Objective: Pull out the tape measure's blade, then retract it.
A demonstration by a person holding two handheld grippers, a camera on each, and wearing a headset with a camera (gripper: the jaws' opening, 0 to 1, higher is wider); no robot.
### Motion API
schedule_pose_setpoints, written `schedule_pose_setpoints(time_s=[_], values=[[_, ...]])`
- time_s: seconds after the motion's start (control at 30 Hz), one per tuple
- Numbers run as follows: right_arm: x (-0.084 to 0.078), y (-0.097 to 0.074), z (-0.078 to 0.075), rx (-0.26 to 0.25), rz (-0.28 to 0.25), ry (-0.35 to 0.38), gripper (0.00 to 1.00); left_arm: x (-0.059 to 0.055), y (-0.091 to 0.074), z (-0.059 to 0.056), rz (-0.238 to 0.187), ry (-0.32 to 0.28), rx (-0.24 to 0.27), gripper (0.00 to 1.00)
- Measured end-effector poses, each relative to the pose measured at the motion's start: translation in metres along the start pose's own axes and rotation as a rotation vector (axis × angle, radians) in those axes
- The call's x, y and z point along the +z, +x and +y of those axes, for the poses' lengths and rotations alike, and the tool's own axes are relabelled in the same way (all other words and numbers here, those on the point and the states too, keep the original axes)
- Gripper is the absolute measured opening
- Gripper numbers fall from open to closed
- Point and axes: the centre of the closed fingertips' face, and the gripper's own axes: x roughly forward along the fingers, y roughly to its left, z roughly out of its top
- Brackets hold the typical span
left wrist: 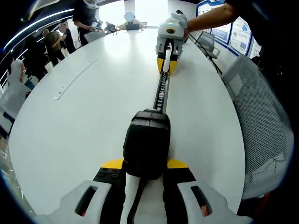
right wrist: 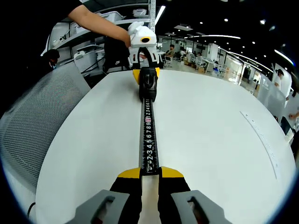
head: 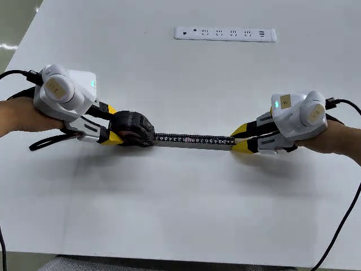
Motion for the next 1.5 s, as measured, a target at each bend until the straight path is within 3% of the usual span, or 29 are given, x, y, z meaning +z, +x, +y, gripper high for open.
schedule_pose_setpoints(time_s=[1.0, 1.5], values=[[-0.033, -0.037, -0.005, -0.029, 0.050, 0.027, 0.09, 0.001, 0.000, 0.000, 0.001, -0.011, 0.004, 0.24], [-0.034, -0.037, -0.005, -0.013, 0.091, 0.010, 0.11, 0.001, 0.000, 0.000, 0.008, 0.008, 0.012, 0.25]])
